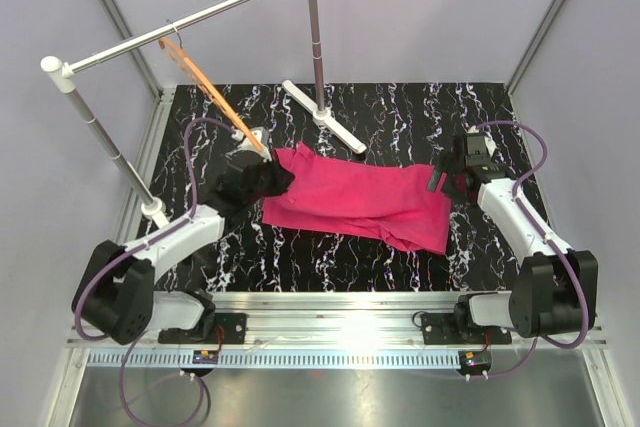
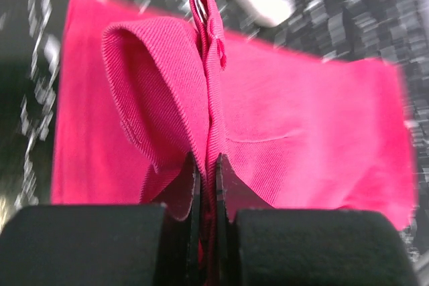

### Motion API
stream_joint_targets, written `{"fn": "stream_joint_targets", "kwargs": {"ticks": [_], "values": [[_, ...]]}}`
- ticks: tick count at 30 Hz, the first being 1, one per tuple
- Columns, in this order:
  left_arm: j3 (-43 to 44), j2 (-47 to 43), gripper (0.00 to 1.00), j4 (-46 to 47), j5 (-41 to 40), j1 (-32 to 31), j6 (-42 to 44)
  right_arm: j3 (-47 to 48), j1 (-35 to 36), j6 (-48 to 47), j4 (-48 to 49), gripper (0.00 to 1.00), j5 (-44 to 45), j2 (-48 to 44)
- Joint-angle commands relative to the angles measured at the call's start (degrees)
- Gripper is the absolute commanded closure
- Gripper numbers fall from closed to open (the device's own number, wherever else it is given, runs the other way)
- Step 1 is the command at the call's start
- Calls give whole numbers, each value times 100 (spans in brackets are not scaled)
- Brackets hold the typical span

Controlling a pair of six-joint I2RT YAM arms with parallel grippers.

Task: Place the trousers on the hanger
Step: Fold the trousers, then grab a hanger with the left arm

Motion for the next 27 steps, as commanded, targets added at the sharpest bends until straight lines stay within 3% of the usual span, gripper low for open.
{"fn": "stream_joint_targets", "kwargs": {"ticks": [1,9,10,12,13,16,17,18,27], "values": [[-83,-236,100,1028,217,-18,579,-12,-13,-103,112,5,-89,-36],[338,1019,100,555,-319,87,748,-29,-13,-130,121,5,-142,-132],[409,1117,89,510,-398,87,731,-38,-5,-130,138,5,-150,-141],[471,1266,75,326,-557,87,704,-56,-5,-121,156,5,-168,-168],[471,1223,51,238,-688,61,678,-65,-5,-121,147,5,-168,-176],[331,978,32,229,-776,35,616,-65,-13,-130,156,5,-177,-185],[322,759,13,90,-890,8,625,-73,-5,-130,165,5,-177,-194],[321,635,4,-34,-926,-1,634,-65,-5,-138,173,5,-177,-211],[31,-1314,1,-1194,-1225,-123,634,-108,-5,-139,200,5,-133,-352]]}}
